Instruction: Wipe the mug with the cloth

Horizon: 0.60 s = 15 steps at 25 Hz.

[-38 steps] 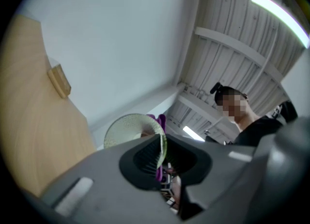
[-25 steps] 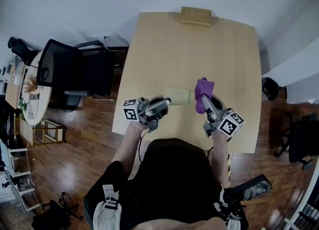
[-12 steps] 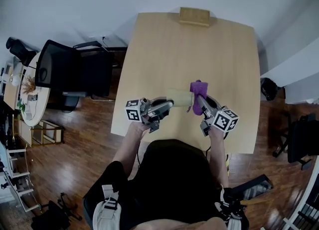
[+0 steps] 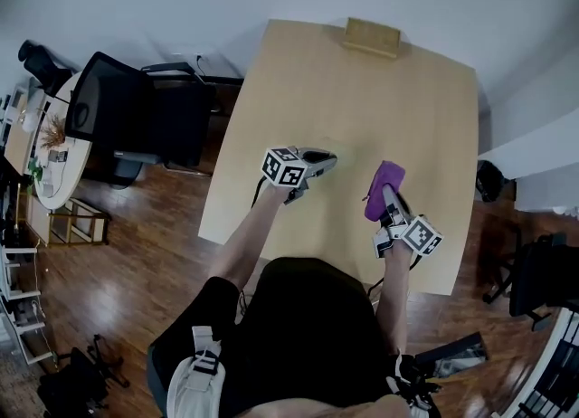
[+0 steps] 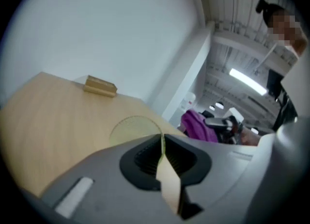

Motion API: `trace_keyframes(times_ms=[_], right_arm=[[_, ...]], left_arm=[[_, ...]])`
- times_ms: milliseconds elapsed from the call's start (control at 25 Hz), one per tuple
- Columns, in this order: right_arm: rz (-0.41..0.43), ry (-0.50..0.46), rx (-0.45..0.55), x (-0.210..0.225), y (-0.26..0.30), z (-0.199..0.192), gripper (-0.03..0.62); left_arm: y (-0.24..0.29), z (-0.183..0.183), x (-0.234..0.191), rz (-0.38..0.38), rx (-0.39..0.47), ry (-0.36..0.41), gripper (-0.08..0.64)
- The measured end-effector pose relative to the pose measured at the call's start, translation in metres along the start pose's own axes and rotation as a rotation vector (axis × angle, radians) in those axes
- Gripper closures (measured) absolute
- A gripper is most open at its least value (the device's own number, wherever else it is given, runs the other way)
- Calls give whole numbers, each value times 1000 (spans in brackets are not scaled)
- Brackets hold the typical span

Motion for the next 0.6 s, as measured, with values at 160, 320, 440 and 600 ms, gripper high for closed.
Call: trace_keyframes(times_ms=[160,320,440,600], right_arm=[[14,73,40,9,-4,-9,529],[-28,67,48,13,-10,-7,529],[-41,56,47,13,-13,-4,529],[-25,93,84,18,-17,-5,529]], left_arm=[[42,15,-6,82,-189,216,518],[89,20,-6,135,-364,480,518],[122,13,-7,152,-466,671,518],[146,0,-1,160,-539,779,517]])
Point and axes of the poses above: the fingertips, and each gripper's own axes: y forward along the fingers, x to its right, z out of its top, the point moved 10 cm from there along -y, backward along the fingers, and after that the axes turned 14 degrees about z, right-handed, at the moved point
